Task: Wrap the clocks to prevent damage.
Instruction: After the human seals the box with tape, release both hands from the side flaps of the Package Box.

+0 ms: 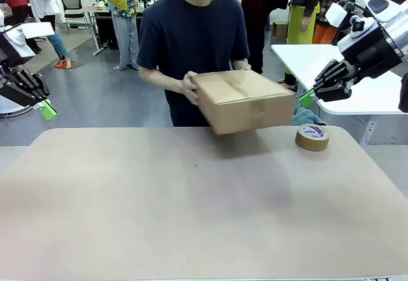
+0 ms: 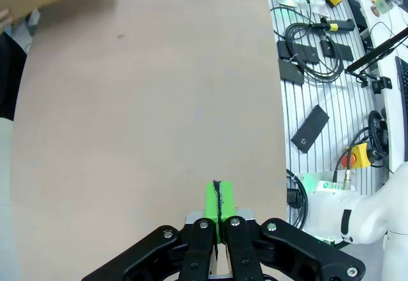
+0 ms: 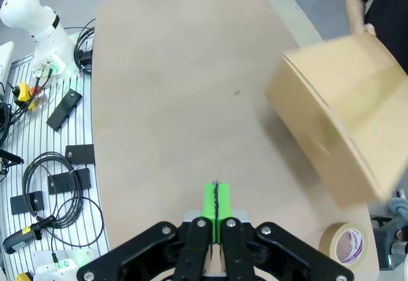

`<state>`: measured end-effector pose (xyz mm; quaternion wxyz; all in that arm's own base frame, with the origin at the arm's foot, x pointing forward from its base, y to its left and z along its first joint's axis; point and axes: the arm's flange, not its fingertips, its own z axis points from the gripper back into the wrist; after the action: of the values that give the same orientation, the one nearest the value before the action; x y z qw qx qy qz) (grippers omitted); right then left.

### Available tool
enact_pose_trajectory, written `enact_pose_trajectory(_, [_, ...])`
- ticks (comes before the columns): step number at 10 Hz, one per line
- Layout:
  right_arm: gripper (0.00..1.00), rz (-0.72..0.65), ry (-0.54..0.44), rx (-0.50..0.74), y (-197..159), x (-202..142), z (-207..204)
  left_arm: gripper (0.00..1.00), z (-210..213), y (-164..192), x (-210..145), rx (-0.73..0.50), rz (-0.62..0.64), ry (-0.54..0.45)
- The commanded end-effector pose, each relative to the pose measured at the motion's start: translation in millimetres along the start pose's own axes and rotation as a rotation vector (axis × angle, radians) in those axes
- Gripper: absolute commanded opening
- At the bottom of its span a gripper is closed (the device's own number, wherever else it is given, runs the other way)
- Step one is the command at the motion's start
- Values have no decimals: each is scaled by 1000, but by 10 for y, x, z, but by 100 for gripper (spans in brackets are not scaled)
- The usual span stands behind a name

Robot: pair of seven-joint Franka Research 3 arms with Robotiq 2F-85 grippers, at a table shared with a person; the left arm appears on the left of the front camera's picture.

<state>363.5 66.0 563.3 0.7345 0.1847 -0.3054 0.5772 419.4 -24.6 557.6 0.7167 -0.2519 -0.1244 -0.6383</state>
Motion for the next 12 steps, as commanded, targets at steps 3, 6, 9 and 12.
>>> enact_pose_trajectory(3, [60,52,10,11,124,-53,8,56,23,-179,-15,10,-7,-11])
enact_pose_trajectory(6, [100,51,1,19,118,4,9,100,131,-191,-73,18,-3,-32])
enact_pose_trajectory(9, [100,39,-3,28,91,16,10,97,138,-130,-82,-6,-3,-40])
enact_pose_trajectory(12, [95,28,-7,54,88,22,-5,100,122,-101,-81,-9,1,-38])
